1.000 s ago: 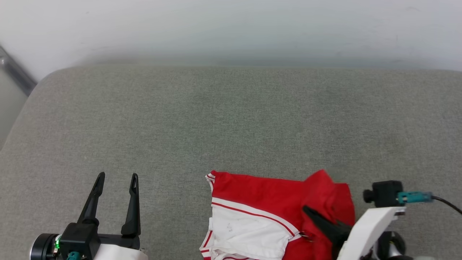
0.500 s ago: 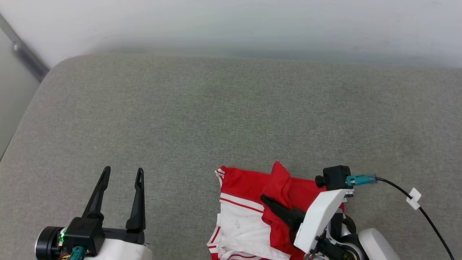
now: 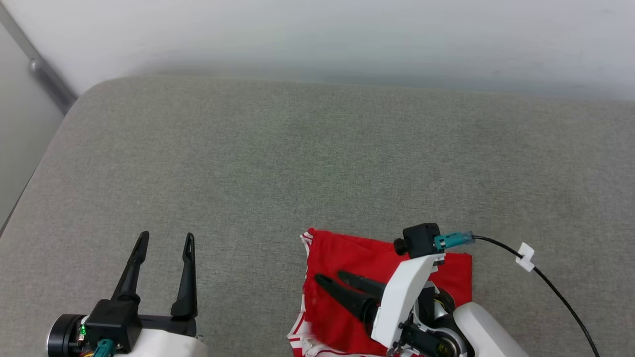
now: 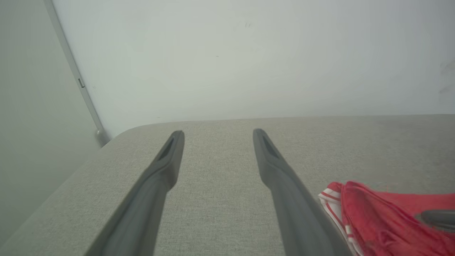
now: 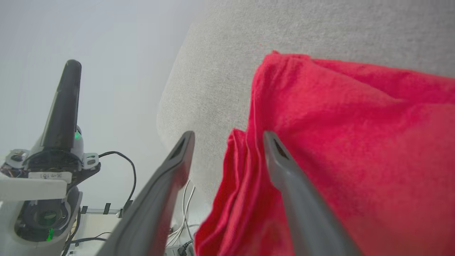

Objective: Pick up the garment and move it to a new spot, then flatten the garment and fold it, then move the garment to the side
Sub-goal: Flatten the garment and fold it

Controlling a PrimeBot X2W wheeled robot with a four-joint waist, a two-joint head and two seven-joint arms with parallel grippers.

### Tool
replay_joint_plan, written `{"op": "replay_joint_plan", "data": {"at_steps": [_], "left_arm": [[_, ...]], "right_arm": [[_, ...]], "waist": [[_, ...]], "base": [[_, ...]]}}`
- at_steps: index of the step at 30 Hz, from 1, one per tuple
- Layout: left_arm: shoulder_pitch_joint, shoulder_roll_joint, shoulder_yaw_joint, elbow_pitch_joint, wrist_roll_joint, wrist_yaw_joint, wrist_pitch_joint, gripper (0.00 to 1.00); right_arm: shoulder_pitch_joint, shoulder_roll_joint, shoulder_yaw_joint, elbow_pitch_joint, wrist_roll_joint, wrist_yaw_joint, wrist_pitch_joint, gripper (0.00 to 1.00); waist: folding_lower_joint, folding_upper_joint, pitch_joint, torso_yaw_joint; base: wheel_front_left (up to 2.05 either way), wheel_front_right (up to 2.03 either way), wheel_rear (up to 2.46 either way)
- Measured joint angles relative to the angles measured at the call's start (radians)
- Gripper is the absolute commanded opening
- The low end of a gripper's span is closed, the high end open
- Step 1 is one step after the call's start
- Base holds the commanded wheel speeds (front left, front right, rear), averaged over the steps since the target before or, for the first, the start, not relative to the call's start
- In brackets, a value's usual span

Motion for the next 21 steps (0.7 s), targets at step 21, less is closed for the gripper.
{"op": "replay_joint_plan", "data": {"at_steps": [21], "left_arm": [[-0.008,-0.008,0.011,-0.018,-0.025,0.0,0.0,1.0]], "right_arm": [[-0.056,-0.201,-0.286,-0.227,-0.613,0.0,-0.243,1.0]], "waist": [[-0.0001,0.0,-0.01,-0.116]], "base": [[0.0,0.0,0.0]]}}
